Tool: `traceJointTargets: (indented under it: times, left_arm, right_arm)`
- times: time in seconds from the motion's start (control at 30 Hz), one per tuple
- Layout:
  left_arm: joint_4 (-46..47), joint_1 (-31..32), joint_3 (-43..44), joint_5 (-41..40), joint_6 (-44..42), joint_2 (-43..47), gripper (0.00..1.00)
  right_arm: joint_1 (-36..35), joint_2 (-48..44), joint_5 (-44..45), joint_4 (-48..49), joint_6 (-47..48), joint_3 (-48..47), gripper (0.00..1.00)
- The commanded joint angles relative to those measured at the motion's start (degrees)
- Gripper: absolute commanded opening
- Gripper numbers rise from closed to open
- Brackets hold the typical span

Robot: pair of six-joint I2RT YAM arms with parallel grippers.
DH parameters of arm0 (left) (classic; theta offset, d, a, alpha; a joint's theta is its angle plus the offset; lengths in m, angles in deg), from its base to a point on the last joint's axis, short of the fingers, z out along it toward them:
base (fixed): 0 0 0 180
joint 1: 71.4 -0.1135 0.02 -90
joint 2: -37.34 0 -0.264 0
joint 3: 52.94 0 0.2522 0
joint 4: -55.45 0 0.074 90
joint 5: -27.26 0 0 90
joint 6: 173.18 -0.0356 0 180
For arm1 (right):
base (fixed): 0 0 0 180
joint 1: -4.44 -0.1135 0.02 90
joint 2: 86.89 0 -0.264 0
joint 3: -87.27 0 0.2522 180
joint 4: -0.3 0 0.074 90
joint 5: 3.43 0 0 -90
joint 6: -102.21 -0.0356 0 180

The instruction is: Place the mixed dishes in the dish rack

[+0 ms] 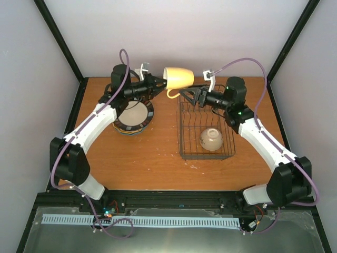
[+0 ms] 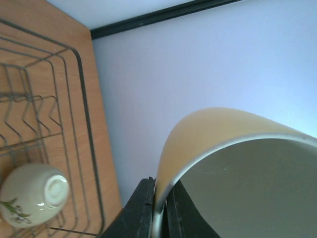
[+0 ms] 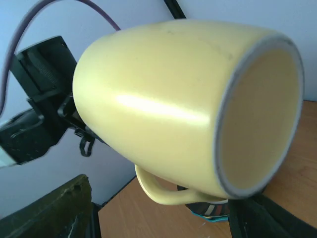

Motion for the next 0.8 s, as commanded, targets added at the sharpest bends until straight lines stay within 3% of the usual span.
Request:
traceJointTargets:
  times: [0.0,0.17,0.4,0.63,0.77]
  left_arm:
    - [23.23,0.17,0.03,4.97,16.05,0.10,0.01]
    - [27.03,0.17,1.72,4.12,19.05,-1.53,0.01]
    - [30.96,0.63,2.15,3.87,21.88,-3.12,0.01]
    - [33.96,1.02,-1.38,3.87,24.01,-2.08,0.01]
    - [35.00,1.20,-2.79,3.94,24.64,-1.74,0.00]
  right_arm:
    - [-2.06,-0.51,-0.18,8.14,0.53,-0.76,0.73]
    - [-3.11,0.78,-0.32,7.92,0.86,-1.21,0.72]
    - [-3.39,2.30,0.29,7.68,1.60,-3.04,0.62]
    - [-3.39,3.19,2.14,7.02,3.04,-6.17,0.61]
    - [-3.39,4.13,1.12,7.67,2.33,-7.28,0.46]
